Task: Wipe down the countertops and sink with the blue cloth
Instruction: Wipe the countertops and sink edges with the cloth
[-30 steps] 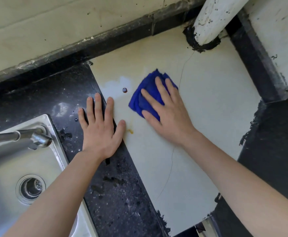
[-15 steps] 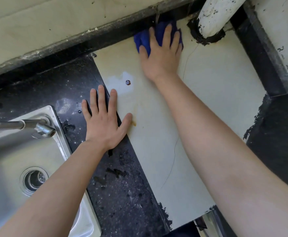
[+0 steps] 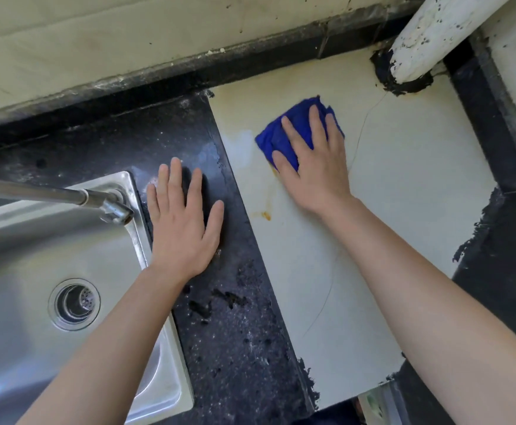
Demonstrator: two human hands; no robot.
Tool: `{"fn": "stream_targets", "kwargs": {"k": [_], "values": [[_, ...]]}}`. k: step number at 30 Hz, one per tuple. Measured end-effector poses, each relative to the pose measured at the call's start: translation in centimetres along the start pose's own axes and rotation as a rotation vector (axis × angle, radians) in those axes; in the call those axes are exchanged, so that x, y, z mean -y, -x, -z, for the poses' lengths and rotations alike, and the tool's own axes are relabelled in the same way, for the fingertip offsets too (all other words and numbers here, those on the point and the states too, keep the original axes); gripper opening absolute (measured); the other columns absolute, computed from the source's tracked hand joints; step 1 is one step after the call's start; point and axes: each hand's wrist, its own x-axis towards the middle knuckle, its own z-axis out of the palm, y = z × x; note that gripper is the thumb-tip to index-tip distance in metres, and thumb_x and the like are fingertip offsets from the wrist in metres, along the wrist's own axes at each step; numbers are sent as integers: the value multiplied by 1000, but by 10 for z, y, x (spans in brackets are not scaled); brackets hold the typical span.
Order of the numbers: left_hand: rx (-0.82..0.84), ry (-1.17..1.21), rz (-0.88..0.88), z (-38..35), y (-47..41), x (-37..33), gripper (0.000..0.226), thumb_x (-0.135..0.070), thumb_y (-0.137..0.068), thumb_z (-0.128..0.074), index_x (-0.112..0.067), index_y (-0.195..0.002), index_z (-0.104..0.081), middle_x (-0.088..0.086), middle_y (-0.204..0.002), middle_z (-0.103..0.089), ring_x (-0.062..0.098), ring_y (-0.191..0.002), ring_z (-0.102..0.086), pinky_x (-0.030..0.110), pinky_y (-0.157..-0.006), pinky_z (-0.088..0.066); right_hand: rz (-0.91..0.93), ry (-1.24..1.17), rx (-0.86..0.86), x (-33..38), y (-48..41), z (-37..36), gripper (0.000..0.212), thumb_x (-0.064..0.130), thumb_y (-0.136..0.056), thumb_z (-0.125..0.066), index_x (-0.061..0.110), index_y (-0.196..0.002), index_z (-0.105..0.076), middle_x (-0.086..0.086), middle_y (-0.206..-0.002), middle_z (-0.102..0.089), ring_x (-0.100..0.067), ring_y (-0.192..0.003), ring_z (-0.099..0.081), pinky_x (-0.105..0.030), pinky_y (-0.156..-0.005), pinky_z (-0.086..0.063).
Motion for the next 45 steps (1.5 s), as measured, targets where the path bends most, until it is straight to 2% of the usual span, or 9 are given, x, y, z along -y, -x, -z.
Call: {"fn": "stream_targets", "kwargs": {"k": [6, 10, 12, 16, 24, 29, 34, 37, 45], "values": [[38, -87, 36, -5, 22, 17, 63, -47, -98, -21, -21, -155, -24, 8, -165, -12, 28, -152, -5, 50, -120, -2, -134, 6, -74, 109, -59, -20, 63, 50, -99, -35, 28, -157, -27, -17, -165, -14, -43, -150, -10, -54, -121, -10], [72, -20, 72, -7, 19, 16, 66, -48, -96, -20, -23, -156, -20, 6, -165, -9, 27, -152, -1, 48, -121, 1, 217, 15, -82, 67, -9, -23, 56, 46, -101, -39, 26, -152, -39, -18, -162, -25, -44, -148, -20, -54, -119, -21], [77, -30, 68, -8, 19, 16, 67, -49, -96, -19, -24, -157, -16, 6, -166, -5, 27, -152, 2, 47, -122, 3, 253, -6, -85, 37, 26, -23, 54, 47, -102, -40, 26, -151, -42, -17, -162, -25, -42, -148, -21, -52, -120, -21], [89, -59, 67, -11, 19, 18, 66, -50, -97, -19, -25, -158, -12, 5, -166, 0, 25, -152, 6, 46, -122, 5, 123, -7, -53, 25, 44, -19, 55, 51, -102, -37, 32, -154, -35, -13, -165, -18, -38, -151, -12, -49, -123, -13], [92, -60, 78, -12, 20, 17, 66, -50, -96, -21, -27, -157, -14, 4, -166, -1, 25, -152, 6, 44, -122, 5, -145, 5, -46, 96, -70, -10, 62, 51, -97, -39, 31, -155, -30, -16, -165, -13, -44, -149, -11, -53, -120, -12], [72, -33, 73, -12, 20, 19, 65, -50, -97, -23, -28, -157, -16, 3, -166, -1, 23, -152, 6, 44, -122, 5, 219, -23, -92, 45, 35, -26, 55, 50, -102, -41, 27, -152, -40, -18, -163, -22, -43, -150, -16, -55, -119, -20], [60, -51, 72, -15, 20, 18, 64, -48, -97, -24, -27, -157, -16, 4, -166, -2, 24, -152, 6, 45, -122, 5, 305, 14, 36, -12, 146, -26, 55, 53, -102, -40, 32, -153, -39, -13, -165, -19, -38, -152, -13, -54, -121, -18], [53, -56, 69, -15, 20, 18, 64, -48, -97, -25, -26, -157, -17, 5, -166, -3, 25, -152, 4, 45, -122, 5, 311, 33, 34, -16, 107, -19, 58, 59, -100, -37, 37, -154, -35, -12, -166, -17, -38, -152, -13, -50, -123, -13], [11, -40, 42, -16, 21, 18, 63, -46, -99, -29, -23, -156, -21, 7, -166, -7, 26, -152, 0, 47, -122, 2, -7, 23, -38, 41, -36, -7, 59, 51, -102, -30, 34, -157, -23, -13, -167, -7, -41, -151, -5, -52, -122, -10]]}}
